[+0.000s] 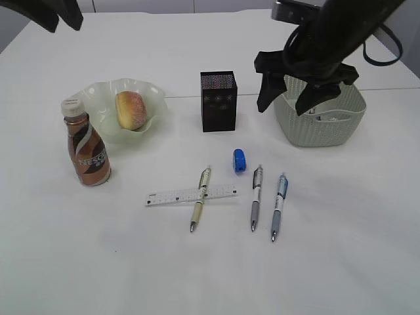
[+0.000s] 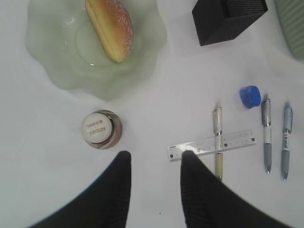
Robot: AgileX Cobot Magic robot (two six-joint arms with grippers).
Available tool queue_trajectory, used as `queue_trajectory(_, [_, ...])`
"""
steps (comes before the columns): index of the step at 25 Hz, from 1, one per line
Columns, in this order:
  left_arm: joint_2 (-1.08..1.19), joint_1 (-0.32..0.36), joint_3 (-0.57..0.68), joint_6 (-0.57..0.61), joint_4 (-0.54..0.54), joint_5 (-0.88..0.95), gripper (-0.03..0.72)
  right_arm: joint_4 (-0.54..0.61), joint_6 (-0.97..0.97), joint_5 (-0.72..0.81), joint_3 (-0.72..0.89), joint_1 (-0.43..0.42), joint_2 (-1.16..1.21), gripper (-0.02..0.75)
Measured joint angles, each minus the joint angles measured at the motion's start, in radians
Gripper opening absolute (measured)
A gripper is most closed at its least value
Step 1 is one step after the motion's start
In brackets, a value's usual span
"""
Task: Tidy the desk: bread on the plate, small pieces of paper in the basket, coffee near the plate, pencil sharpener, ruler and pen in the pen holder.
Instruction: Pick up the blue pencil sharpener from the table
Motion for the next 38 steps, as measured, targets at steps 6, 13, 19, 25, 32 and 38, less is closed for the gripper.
queue_trajectory(6, [-0.079, 0.0, 0.0, 0.001, 0.0, 0.004, 0.258, -0.064, 0.068, 0.115, -0.252, 0.028, 0.194, 0.573])
queue_trajectory(13, [-0.129, 0.0, 0.0, 0.005, 0.002, 0.009, 0.258, -0.083, 0.133, 0.124, -0.373, 0.083, 0.351, 0.573])
queue_trajectory(19, [-0.134, 0.0, 0.0, 0.021, 0.004, 0.012, 0.258, -0.114, 0.18, 0.124, -0.375, 0.099, 0.409, 0.573])
queue_trajectory(25, [-0.134, 0.0, 0.0, 0.027, 0.004, 0.013, 0.258, -0.12, 0.19, 0.122, -0.377, 0.101, 0.441, 0.574])
queue_trajectory(32, [-0.134, 0.0, 0.0, 0.028, 0.004, 0.014, 0.258, -0.116, 0.191, 0.111, -0.383, 0.101, 0.466, 0.573])
queue_trajectory(38, [-0.134, 0.0, 0.0, 0.032, 0.005, 0.015, 0.258, -0.116, 0.194, 0.107, -0.44, 0.101, 0.51, 0.574])
